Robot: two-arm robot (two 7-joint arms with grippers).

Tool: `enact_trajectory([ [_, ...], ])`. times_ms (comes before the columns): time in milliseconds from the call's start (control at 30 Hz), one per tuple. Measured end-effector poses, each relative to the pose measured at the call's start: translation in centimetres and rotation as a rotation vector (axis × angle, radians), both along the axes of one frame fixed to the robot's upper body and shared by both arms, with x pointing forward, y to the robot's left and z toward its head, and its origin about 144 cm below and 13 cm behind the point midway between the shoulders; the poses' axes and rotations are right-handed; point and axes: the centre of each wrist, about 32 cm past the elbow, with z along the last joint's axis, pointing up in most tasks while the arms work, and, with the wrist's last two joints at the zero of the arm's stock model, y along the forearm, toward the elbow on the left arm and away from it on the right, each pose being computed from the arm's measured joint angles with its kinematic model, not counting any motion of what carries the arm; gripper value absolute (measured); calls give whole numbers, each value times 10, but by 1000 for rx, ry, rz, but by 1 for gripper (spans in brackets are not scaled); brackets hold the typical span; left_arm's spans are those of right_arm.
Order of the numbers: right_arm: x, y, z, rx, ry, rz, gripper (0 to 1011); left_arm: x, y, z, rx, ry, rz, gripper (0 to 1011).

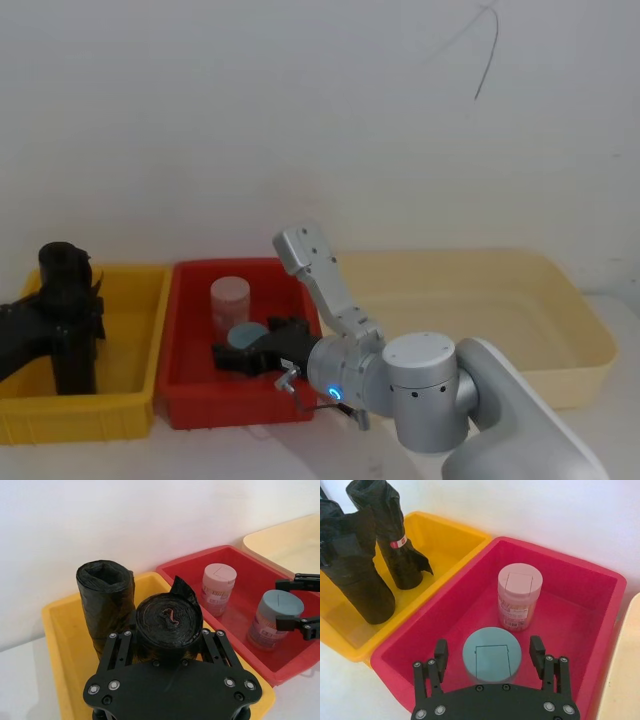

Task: Pick up the garbage bag with the one hand and transfer it to the other hand.

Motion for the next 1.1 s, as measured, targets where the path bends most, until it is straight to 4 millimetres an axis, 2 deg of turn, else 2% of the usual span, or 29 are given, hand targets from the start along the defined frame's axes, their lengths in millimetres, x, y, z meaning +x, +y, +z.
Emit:
enact_trajectory([
  [233,1,0,-2,-3,3,-2,987,0,0,0,0,0,0,542],
  [467,1,0,-3,-5,3,-4,840,0,0,0,0,0,0,542],
  [500,1,0,-3,-5,3,-4,790,0,0,0,0,0,0,542],
  [667,1,0,-3,-5,4,-4,663,0,0,0,0,0,0,542],
  [1100,2,0,-4,-6,4,-4,650,0,0,0,0,0,0,542],
])
